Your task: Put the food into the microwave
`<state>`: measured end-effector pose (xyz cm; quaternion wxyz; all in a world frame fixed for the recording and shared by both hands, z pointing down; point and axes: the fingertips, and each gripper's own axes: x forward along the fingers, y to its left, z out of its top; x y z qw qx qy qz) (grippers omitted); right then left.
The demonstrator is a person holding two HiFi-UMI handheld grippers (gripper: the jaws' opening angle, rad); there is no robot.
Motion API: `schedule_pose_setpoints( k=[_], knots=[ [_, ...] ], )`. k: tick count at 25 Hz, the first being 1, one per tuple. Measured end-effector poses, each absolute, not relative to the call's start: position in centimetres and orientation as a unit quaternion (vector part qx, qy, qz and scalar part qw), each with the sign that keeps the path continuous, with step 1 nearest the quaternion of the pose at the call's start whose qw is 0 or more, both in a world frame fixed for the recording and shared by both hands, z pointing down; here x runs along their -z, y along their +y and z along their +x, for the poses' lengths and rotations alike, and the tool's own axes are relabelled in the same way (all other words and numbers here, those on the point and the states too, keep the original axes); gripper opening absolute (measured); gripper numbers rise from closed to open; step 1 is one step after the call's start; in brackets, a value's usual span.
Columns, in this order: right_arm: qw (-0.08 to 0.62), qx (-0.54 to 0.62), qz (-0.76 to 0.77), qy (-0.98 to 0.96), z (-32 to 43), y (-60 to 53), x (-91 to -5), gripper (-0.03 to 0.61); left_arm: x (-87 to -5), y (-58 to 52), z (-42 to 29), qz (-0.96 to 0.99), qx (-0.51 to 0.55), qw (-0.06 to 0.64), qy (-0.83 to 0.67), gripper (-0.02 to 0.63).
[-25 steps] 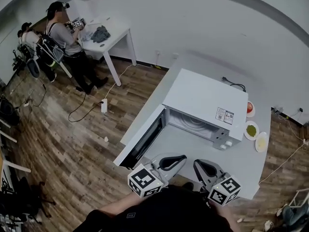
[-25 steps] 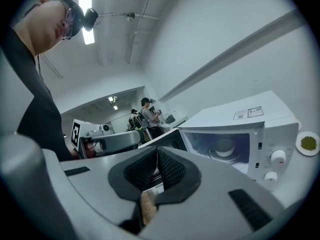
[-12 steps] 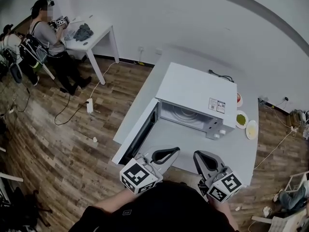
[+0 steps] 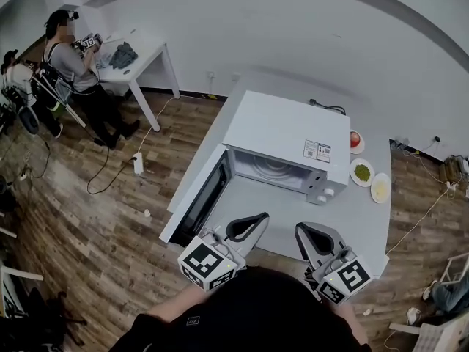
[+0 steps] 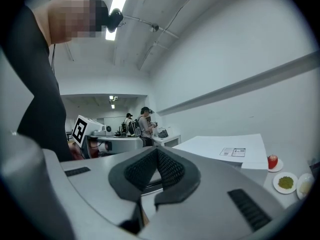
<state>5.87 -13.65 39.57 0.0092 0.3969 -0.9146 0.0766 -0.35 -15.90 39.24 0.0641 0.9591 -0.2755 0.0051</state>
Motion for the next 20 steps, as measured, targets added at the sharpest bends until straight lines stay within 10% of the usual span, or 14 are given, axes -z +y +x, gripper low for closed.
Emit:
schedule_pose_setpoints(
  k=[20],
  knots=[
    [-0.008, -0.086, 0.405, -0.91, 8.8, -13.6, -40.0, 0.014, -39.8, -15.2, 3.0, 0.965, -0.024, 0.058, -0.253, 0.009]
  ],
)
